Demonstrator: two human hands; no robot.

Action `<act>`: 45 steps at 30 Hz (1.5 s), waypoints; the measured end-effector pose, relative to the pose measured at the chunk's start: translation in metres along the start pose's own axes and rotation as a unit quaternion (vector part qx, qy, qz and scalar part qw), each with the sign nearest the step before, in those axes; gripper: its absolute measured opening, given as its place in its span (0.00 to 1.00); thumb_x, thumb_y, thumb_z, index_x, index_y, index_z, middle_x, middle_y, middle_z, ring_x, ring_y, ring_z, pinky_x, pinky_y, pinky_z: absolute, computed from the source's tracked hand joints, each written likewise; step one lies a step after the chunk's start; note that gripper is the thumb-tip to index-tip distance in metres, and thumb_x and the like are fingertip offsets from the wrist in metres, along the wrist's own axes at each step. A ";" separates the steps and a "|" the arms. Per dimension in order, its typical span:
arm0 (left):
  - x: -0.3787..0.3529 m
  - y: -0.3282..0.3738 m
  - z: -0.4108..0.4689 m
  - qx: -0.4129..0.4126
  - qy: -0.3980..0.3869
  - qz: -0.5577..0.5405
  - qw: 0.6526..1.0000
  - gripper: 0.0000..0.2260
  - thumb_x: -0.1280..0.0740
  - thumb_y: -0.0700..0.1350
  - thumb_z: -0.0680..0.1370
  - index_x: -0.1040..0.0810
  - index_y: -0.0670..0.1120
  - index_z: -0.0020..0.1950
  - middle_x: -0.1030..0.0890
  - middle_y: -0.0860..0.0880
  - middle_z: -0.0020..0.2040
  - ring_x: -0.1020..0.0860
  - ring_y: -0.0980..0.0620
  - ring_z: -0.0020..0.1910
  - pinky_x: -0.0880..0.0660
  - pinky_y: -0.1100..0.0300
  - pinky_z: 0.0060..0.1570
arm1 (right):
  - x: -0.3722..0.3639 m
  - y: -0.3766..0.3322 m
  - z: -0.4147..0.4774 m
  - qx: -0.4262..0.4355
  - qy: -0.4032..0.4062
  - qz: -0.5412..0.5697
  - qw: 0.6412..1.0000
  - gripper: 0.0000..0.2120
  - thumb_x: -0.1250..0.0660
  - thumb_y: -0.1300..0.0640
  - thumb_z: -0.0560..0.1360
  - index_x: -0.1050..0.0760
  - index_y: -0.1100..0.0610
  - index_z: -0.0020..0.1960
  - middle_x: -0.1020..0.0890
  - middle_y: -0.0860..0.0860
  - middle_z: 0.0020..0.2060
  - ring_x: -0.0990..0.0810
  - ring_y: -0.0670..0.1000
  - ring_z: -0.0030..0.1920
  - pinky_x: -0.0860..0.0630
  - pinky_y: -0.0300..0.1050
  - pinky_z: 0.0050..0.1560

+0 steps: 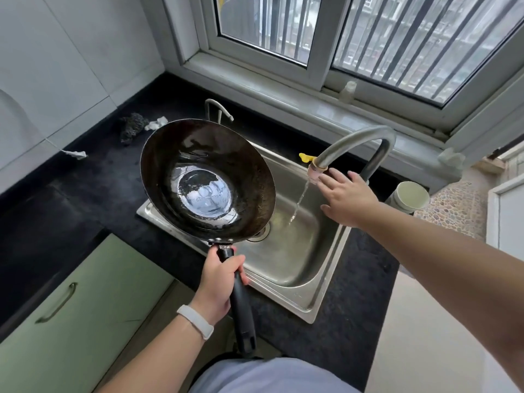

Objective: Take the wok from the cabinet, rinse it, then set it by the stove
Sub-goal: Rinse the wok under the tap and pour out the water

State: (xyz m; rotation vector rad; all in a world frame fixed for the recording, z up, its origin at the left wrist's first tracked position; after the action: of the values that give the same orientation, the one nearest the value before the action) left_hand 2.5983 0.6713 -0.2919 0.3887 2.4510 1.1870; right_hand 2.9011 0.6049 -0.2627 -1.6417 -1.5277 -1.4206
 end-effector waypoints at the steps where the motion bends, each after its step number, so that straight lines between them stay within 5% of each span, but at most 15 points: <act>1: 0.000 0.000 0.000 -0.001 0.000 0.000 1.000 0.07 0.38 0.31 0.78 0.31 0.42 0.51 0.31 0.46 0.30 0.31 0.51 0.24 0.30 0.56 0.31 | -0.002 0.005 -0.004 0.003 -0.009 -0.006 1.000 0.33 0.47 0.41 0.82 0.51 0.53 0.82 0.48 0.49 0.82 0.51 0.55 0.82 0.46 0.59 0.76; 17: 0.020 -0.001 -0.006 -0.008 -0.018 0.044 0.999 0.07 0.38 0.31 0.78 0.31 0.42 0.51 0.30 0.46 0.30 0.31 0.51 0.24 0.28 0.56 0.31 | -0.003 0.001 -0.029 -0.070 -0.032 0.040 0.996 0.35 0.45 0.45 0.80 0.54 0.52 0.83 0.54 0.49 0.83 0.56 0.54 0.82 0.55 0.59 0.79; 22: 0.027 0.004 -0.006 -0.007 -0.026 0.039 0.999 0.07 0.38 0.31 0.78 0.30 0.42 0.51 0.30 0.46 0.30 0.30 0.52 0.24 0.28 0.55 0.31 | 0.014 -0.055 -0.066 -0.057 0.030 0.192 0.979 0.31 0.38 0.43 0.79 0.41 0.53 0.79 0.41 0.52 0.81 0.42 0.54 0.79 0.46 0.55 0.78; 26: 0.033 0.006 -0.005 -0.004 -0.026 0.040 0.999 0.07 0.38 0.31 0.78 0.31 0.42 0.51 0.30 0.46 0.31 0.30 0.52 0.24 0.29 0.56 0.31 | 0.034 -0.117 -0.096 -0.094 0.003 0.472 0.877 0.26 0.35 0.47 0.80 0.34 0.52 0.76 0.27 0.47 0.71 0.25 0.49 0.67 0.30 0.48 0.71; 31: 0.039 0.010 -0.003 -0.002 -0.032 0.042 0.999 0.07 0.38 0.31 0.78 0.31 0.41 0.52 0.30 0.45 0.32 0.29 0.52 0.25 0.27 0.56 0.31 | 0.038 -0.199 -0.113 -0.098 -0.088 0.636 0.760 0.20 0.34 0.43 0.79 0.26 0.50 0.68 0.18 0.46 0.57 0.19 0.46 0.57 0.22 0.48 0.63; 34: 0.039 0.011 -0.001 -0.008 -0.028 0.036 0.999 0.09 0.39 0.29 0.77 0.32 0.41 0.51 0.31 0.44 0.34 0.29 0.52 0.28 0.28 0.58 0.29 | 0.035 -0.239 -0.116 -0.109 -0.167 0.743 0.639 0.19 0.30 0.42 0.74 0.26 0.48 0.62 0.16 0.52 0.56 0.16 0.53 0.55 0.19 0.55 0.59; 36: 0.039 0.009 -0.001 -0.004 -0.025 0.030 0.999 0.09 0.39 0.29 0.76 0.31 0.42 0.50 0.30 0.43 0.35 0.29 0.50 0.28 0.27 0.56 0.29 | 0.038 -0.253 -0.117 -0.113 -0.199 0.791 0.567 0.19 0.30 0.50 0.75 0.29 0.49 0.63 0.17 0.56 0.56 0.15 0.56 0.55 0.18 0.57 0.57; 40: 0.043 0.003 0.007 -0.016 -0.005 0.072 0.997 0.09 0.37 0.32 0.74 0.30 0.44 0.49 0.27 0.42 0.39 0.26 0.47 0.34 0.26 0.53 0.36 | 0.038 -0.265 -0.122 -0.118 -0.208 0.800 0.551 0.27 0.31 0.59 0.71 0.33 0.47 0.67 0.19 0.61 0.58 0.15 0.60 0.54 0.19 0.60 0.58; 43: 0.043 0.006 0.006 -0.036 -0.003 0.110 0.993 0.09 0.35 0.37 0.71 0.29 0.46 0.49 0.25 0.43 0.42 0.25 0.44 0.42 0.25 0.48 0.44 | 0.039 -0.275 -0.126 -0.128 -0.165 0.813 0.543 0.23 0.34 0.62 0.74 0.33 0.47 0.67 0.18 0.58 0.48 0.16 0.55 0.40 0.19 0.51 0.44; 45: 0.040 0.009 0.006 -0.043 -0.009 0.112 0.993 0.09 0.35 0.35 0.73 0.29 0.45 0.50 0.24 0.44 0.43 0.24 0.45 0.42 0.25 0.49 0.45 | 0.042 -0.276 -0.126 -0.146 -0.107 0.793 0.581 0.23 0.36 0.61 0.75 0.31 0.48 0.68 0.20 0.54 0.42 0.21 0.50 0.32 0.23 0.46 0.36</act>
State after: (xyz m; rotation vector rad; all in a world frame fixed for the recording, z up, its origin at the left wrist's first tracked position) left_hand 2.5663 0.6970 -0.2966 0.6610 2.3795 1.3679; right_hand 2.5951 0.5846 -0.2618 -2.2275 0.5094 -0.3235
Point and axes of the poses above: each hand's wrist, its own z-axis towards the middle knuckle, its own x-axis out of the back of the hand, y = z × x, the point moved 5 cm from there along z, towards the middle knuckle
